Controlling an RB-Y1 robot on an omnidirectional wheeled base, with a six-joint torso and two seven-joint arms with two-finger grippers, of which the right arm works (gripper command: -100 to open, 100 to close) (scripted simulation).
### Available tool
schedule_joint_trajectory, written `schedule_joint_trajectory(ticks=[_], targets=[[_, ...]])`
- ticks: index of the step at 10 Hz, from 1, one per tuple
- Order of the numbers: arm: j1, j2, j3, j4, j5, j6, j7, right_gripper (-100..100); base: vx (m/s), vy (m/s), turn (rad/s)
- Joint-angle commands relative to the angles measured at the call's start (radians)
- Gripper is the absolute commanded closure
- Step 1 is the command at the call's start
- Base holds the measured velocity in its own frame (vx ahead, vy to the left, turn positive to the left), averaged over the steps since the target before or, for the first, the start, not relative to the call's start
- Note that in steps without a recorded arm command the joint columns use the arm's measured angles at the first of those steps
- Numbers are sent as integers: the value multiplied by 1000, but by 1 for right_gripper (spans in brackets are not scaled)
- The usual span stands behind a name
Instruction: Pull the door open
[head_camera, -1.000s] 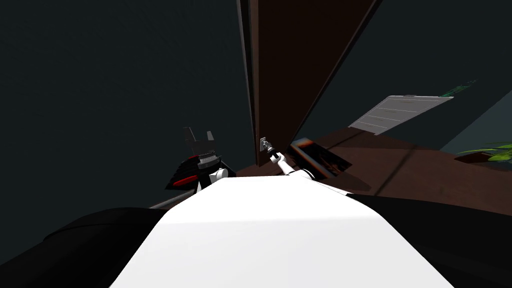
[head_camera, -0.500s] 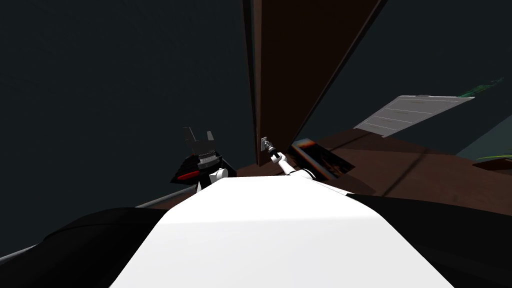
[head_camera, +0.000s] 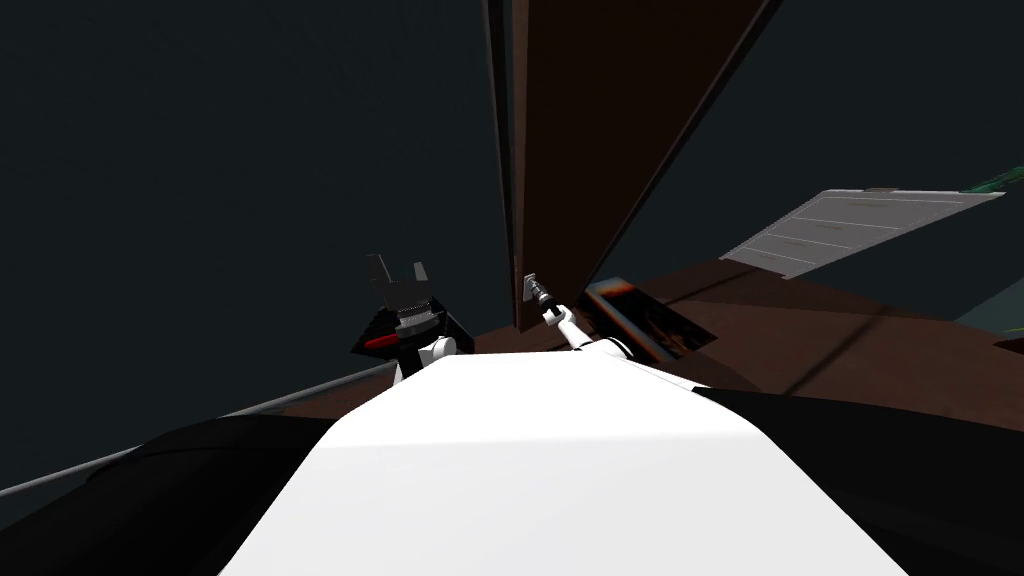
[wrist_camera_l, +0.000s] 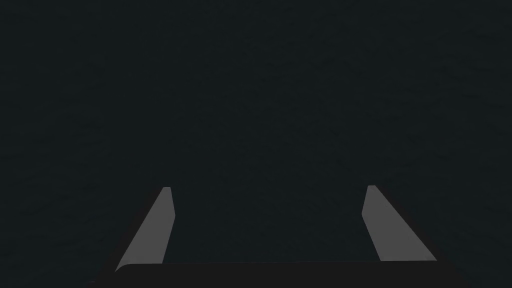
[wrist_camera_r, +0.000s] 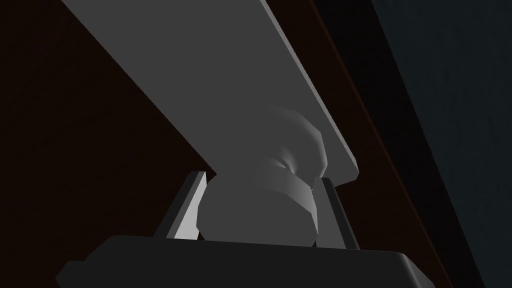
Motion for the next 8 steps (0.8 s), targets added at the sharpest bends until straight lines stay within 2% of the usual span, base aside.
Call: schedule_joint_trajectory(ticks=[1, 3, 4, 5, 6, 8], targets=[[5, 6, 9, -2, -8, 2, -31, 100, -29, -24, 45], [6, -3, 11, -3, -45, 2, -96, 100, -45, -32, 107], [6, -3, 11, -3, -45, 2, -111, 100, -41, -35, 66], [7, -7, 12, -3, -64, 2, -146, 100, -40, -28, 97], [7, -7, 12, -3, -64, 2, -152, 100, -34, -21, 54], [8, -17, 14, -3, -104, 2, -215, 100, -47, -30, 123]])
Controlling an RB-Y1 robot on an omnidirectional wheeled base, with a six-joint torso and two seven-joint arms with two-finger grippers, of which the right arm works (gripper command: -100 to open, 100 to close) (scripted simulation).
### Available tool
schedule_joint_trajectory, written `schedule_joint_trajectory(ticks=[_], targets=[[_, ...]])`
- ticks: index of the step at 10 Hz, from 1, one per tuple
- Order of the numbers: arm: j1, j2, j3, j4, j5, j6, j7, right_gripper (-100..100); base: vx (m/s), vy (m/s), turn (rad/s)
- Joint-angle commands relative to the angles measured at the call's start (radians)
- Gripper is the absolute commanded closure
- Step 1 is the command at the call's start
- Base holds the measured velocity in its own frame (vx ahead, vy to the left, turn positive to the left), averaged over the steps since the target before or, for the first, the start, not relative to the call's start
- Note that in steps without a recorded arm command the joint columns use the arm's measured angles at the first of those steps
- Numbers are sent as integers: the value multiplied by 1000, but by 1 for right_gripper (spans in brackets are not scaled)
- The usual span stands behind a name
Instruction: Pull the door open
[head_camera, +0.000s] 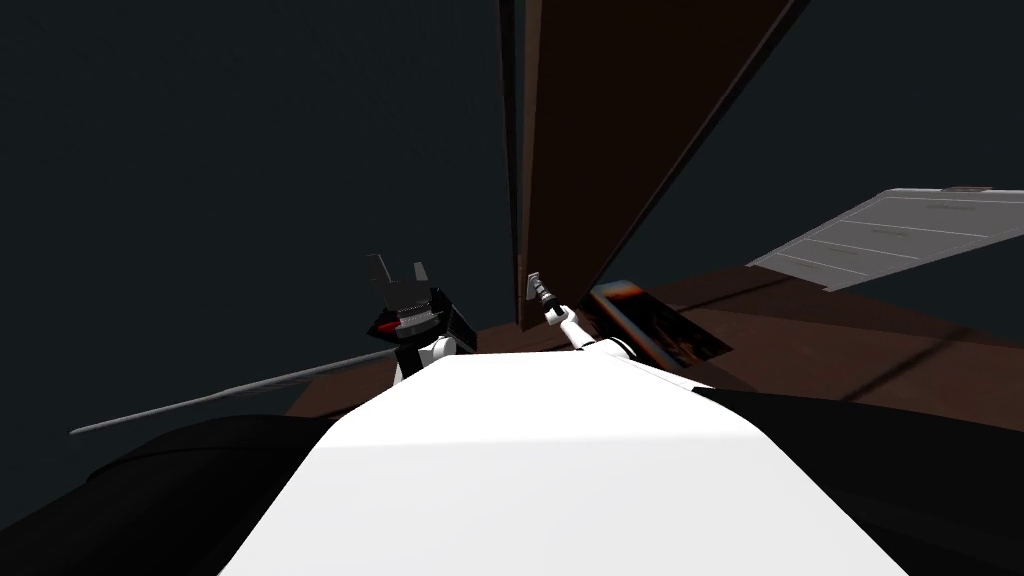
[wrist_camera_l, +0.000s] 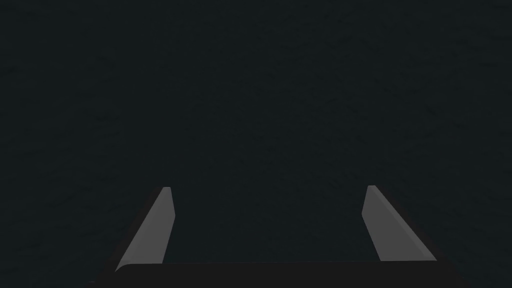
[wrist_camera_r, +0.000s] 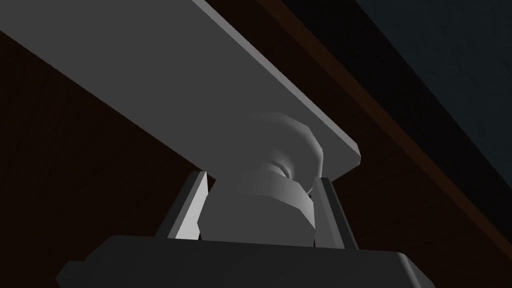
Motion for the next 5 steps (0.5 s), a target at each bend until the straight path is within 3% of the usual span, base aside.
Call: schedule_joint_trajectory(ticks=[1, 5], targets=[[4, 8, 10, -3, -11, -1, -41, 100, -42, -39, 83], [6, -7, 14, -3, -73, -1, -146, 100, -44, -25, 99]])
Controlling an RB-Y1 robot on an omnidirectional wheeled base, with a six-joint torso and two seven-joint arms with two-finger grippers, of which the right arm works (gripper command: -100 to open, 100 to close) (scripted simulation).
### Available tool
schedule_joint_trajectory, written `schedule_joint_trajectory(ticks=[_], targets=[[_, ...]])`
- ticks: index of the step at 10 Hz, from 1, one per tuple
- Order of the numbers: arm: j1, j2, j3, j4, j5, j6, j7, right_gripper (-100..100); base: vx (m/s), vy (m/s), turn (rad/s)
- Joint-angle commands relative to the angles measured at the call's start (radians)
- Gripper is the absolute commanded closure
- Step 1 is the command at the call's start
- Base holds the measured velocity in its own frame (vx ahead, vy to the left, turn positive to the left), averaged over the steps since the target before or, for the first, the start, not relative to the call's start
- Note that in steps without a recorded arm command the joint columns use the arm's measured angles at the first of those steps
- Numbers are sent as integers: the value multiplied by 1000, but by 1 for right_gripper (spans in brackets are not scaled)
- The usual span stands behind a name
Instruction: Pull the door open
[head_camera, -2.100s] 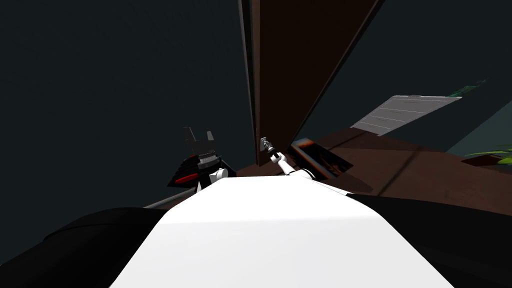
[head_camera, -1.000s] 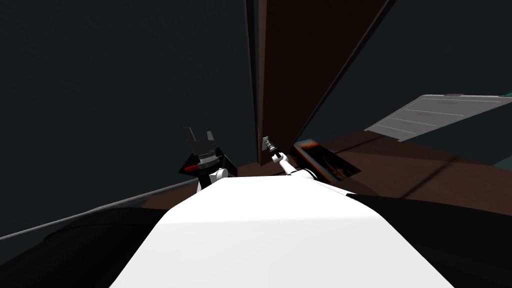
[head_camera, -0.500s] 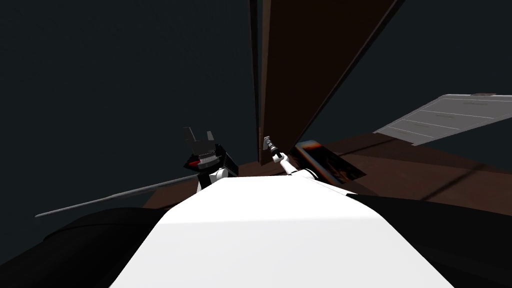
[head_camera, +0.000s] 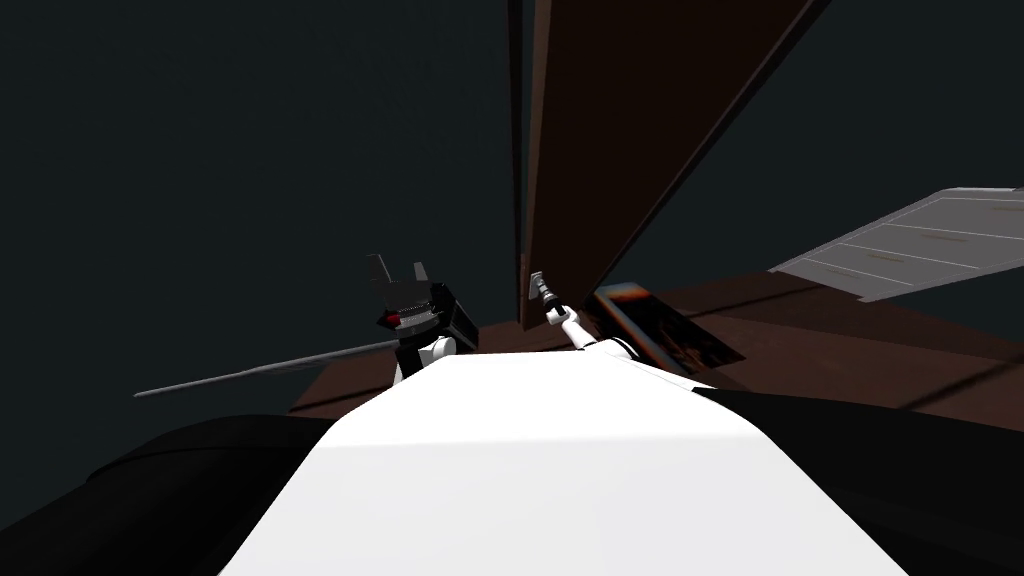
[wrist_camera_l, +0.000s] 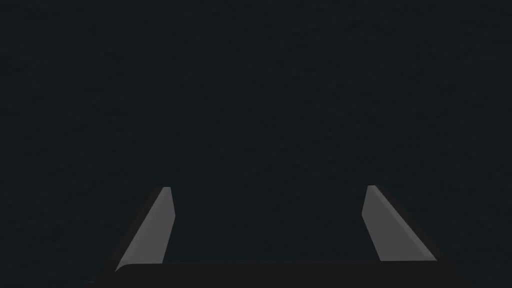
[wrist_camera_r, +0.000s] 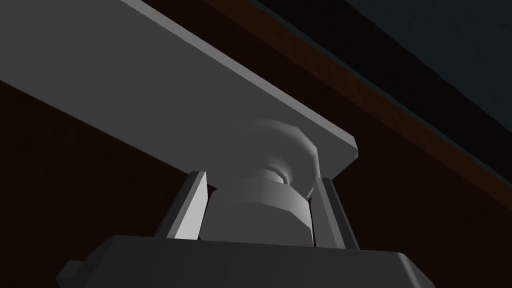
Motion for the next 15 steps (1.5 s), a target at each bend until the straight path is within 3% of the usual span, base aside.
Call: schedule_joint_trajectory(ticks=[1, 5, 8, 10, 13, 15], targets=[[1, 10, 9, 0, -11, -4, -39, 100, -46, -38, 60], [3, -6, 12, 0, -77, -3, -145, 100, -44, -35, 110], [3, -11, 14, 0, -99, -3, -205, 100, -40, -28, 78], [5, -21, 16, 0, -144, -3, -270, 100, -41, -38, 157], [6, -26, 18, 0, -167, -3, -330, 100, -40, -36, 75], [7, -36, 20, 0, -213, -3, -395, 100, -50, -34, 142]])
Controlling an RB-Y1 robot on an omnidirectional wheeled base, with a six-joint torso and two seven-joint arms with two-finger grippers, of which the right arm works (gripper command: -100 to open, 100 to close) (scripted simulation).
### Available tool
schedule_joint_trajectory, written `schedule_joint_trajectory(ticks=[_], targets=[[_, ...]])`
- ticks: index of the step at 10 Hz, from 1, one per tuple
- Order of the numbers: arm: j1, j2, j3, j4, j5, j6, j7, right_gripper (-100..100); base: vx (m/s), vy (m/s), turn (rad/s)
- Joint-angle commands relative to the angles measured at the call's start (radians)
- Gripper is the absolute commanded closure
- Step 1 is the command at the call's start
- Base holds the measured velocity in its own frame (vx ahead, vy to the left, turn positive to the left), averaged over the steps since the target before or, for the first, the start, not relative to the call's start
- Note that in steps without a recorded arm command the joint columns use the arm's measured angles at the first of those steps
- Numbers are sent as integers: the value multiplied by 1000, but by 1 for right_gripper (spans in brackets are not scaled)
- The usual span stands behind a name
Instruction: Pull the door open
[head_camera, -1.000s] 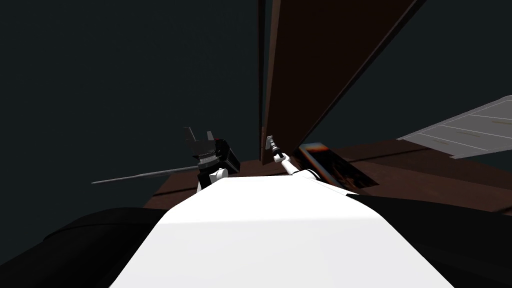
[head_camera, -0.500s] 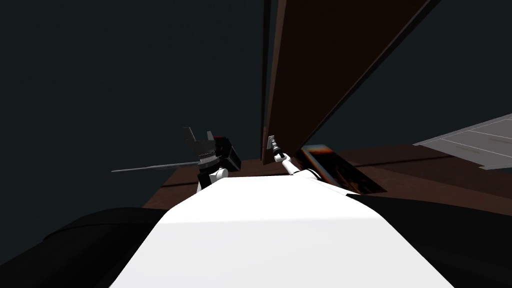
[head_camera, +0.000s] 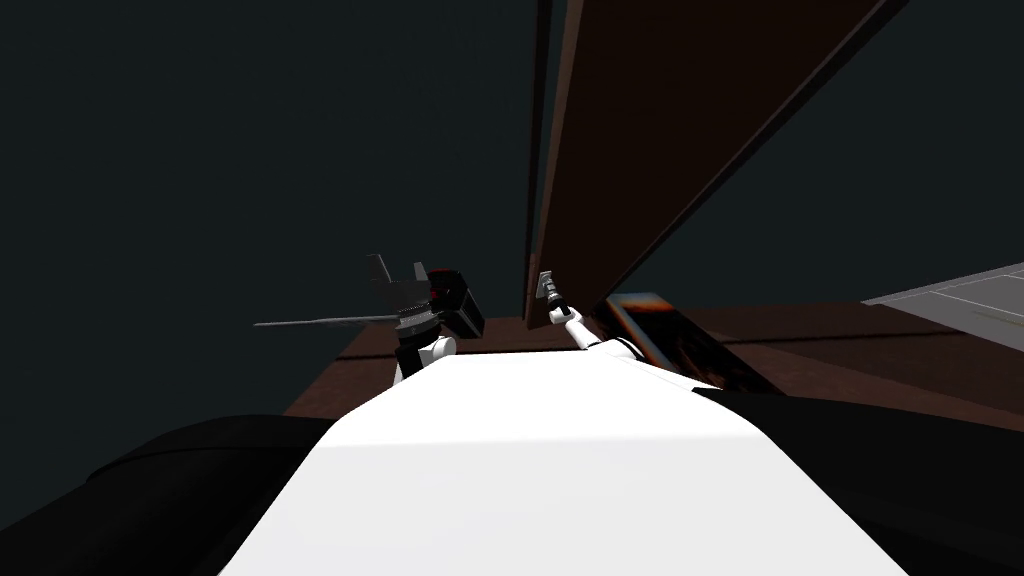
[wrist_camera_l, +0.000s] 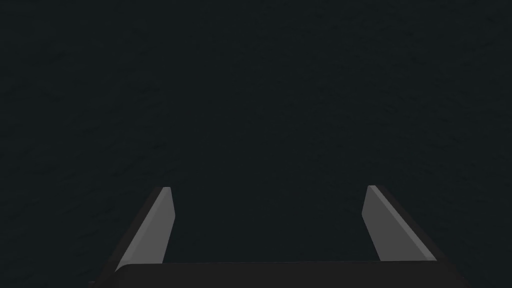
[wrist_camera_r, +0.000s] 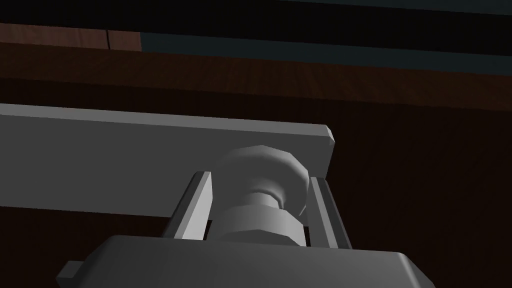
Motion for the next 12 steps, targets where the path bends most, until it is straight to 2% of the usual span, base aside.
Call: schedule_joint_trajectory(ticks=[1, 2, 3, 5, 6, 7, 8, 9, 12], targets=[[-1, 3, 5, -1, -13, -3, -38, 100, -41, -35, 69], [0, -2, 7, -1, -35, -2, -74, 100, -43, -34, 118], [0, -2, 7, -1, -35, -2, -80, 100, -32, -32, 54], [2, -12, 9, -2, -81, -2, -144, 100, -43, -44, 150], [2, -12, 9, -2, -81, -2, -163, 100, -41, -37, 87], [3, -17, 11, -2, -104, -2, -197, 100, -45, -23, 106], [3, -17, 11, -2, -104, -2, -205, 100, -34, -17, 60], [3, -14, 15, -6, -123, -2, -231, -100, -51, -27, 54], [7, -12, 23, -16, -169, 1, -309, -100, -60, -48, 62]])
